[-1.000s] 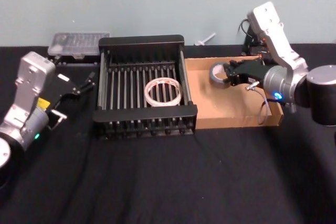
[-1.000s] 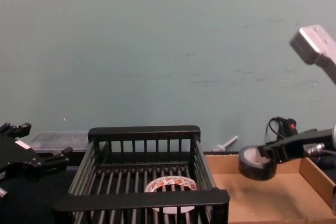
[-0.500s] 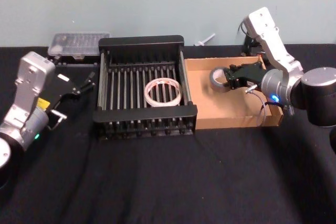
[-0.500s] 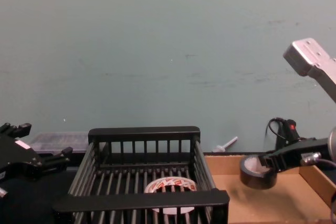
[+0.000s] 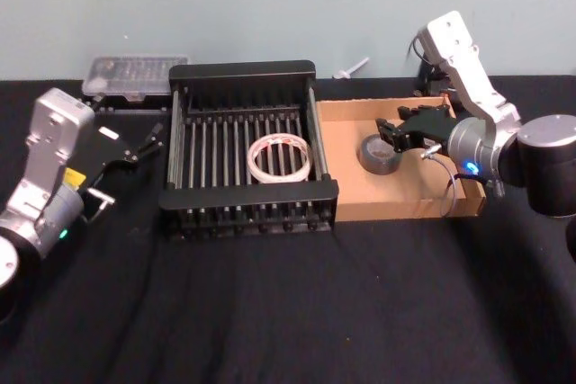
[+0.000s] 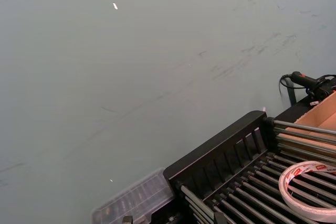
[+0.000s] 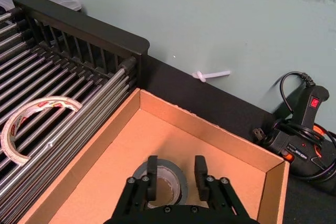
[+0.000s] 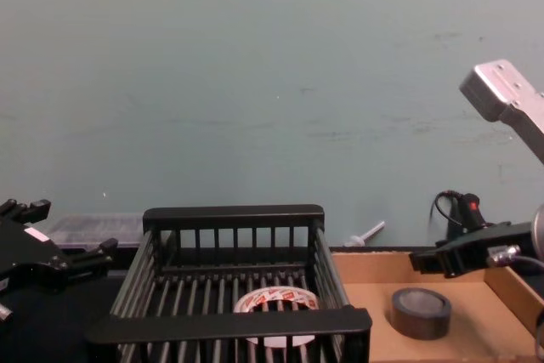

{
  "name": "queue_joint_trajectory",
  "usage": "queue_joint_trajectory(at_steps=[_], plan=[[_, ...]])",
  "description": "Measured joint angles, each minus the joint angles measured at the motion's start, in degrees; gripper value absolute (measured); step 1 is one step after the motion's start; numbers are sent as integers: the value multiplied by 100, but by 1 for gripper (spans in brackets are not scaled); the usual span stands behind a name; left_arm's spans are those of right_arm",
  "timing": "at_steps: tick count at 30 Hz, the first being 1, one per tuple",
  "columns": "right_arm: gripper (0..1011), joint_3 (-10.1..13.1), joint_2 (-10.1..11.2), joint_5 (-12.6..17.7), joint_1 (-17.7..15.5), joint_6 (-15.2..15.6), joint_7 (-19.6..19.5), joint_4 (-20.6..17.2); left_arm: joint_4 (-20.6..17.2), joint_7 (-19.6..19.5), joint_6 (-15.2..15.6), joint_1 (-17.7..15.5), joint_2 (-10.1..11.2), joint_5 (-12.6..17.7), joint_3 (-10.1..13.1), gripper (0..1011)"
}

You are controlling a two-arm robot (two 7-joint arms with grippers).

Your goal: Pick up the white tape and place it into the black box , Pick up the silver tape and place it into the brown box.

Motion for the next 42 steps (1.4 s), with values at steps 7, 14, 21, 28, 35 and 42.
queue_joint_trajectory(at_steps=[7, 14, 21, 28, 35, 42], plan=[[628, 2, 3, 5, -4, 0, 3, -4, 0, 0, 0, 0, 0, 0, 0, 1001], [856, 2, 3, 9, -5, 0, 3, -7, 0, 0, 0, 0, 0, 0, 0, 1001], [1002, 2, 3, 13, -5, 0, 2, -7, 0, 0, 0, 0, 0, 0, 0, 1001], [1002, 2, 3, 13, -5, 0, 2, -8, 0, 0, 0, 0, 0, 0, 0, 1001], [1002, 171, 7, 10, -173, -111, 1, -297, 0, 0, 0, 0, 0, 0, 0, 1001], [1002, 439, 78, 24, -612, -390, -151, -940, 0, 0, 0, 0, 0, 0, 0, 1001]])
